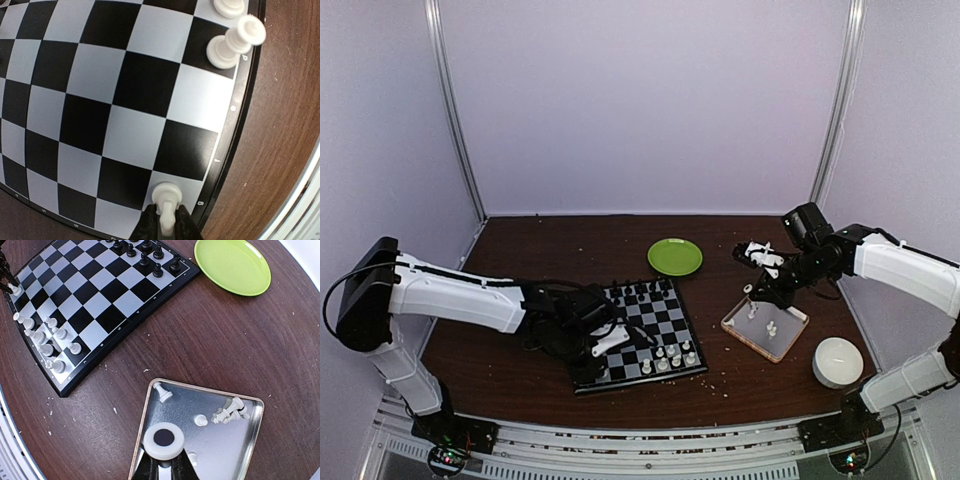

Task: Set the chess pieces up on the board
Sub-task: Place the knight at b1.

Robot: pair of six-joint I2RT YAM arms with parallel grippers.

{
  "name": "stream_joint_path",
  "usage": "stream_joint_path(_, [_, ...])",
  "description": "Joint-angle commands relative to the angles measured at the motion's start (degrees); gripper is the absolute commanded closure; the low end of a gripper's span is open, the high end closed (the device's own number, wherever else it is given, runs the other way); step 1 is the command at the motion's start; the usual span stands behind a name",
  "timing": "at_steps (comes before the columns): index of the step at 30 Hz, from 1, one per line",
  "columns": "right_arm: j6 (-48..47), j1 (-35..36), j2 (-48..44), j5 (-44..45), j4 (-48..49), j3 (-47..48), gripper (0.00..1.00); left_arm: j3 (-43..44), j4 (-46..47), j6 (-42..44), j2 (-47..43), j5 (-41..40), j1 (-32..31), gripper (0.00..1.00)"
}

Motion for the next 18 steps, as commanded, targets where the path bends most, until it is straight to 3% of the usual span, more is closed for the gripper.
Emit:
stream_joint_path(1, [-0.60,-0.30,0.41,-0.26,-0.25,-0.27,0.96,-0.79,0.98,0.16,-1.59,0.36,-0.32,0.87])
stream_joint_path(18, [-0.65,-0.34,0.72,-0.17,-0.43,-0.29,0.96,-0.18,2.73,-0.09,-1.71,-0.16,-0.32,0.85])
